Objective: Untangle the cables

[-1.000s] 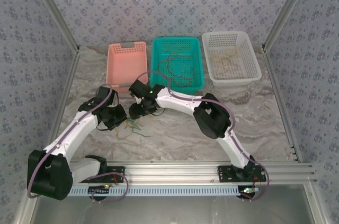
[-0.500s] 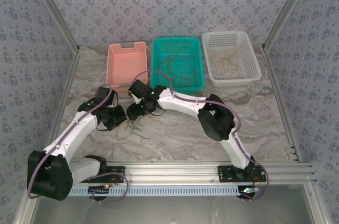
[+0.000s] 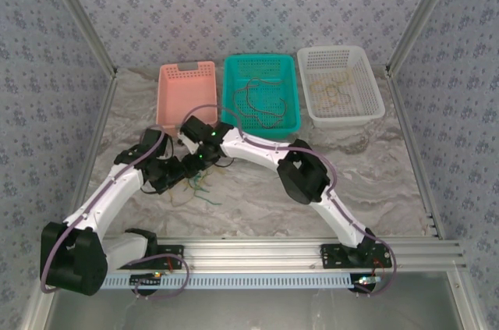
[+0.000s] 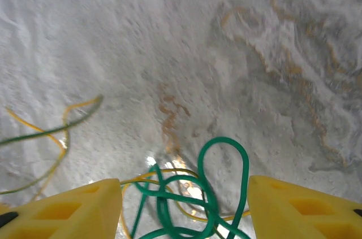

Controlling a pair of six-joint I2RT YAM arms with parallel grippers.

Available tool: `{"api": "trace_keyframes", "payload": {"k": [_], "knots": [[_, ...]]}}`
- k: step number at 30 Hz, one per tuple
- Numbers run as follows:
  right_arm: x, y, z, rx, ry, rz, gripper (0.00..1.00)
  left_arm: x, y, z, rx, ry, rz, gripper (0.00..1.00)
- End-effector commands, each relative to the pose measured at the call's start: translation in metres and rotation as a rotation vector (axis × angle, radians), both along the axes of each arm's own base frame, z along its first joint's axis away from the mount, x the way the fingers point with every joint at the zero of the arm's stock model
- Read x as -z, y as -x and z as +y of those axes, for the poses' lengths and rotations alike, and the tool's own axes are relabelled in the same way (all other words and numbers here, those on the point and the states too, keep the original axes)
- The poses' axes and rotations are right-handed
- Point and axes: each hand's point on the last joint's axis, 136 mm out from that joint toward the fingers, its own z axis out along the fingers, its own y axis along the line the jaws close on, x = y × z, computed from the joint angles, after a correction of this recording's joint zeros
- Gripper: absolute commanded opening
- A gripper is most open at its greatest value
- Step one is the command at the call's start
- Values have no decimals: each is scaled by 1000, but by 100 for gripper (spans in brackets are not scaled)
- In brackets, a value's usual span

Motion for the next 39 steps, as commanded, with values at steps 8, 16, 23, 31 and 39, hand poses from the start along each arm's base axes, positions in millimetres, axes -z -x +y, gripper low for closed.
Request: {"api": "trace_keyframes", "payload": {"k": [8,16,23,31,39], "knots": [[29,8,-39,48,154,1,22,-17,-3,7,14,-30,-25,0],[-28,-30,-98,346,56,-93,0,-59,-16,35,-27,-126,-76,0],[-58,-46,-243,714,20,-64,0,-103,-32,88,-189,-175,-132,0],[-55,-21,-364,982,191,-43,0,-148,-76,96,-267,-163,-233,0],[-37,2,-414,1129,312,11,0,-199,-99,99,-295,-151,-341,0]]}}
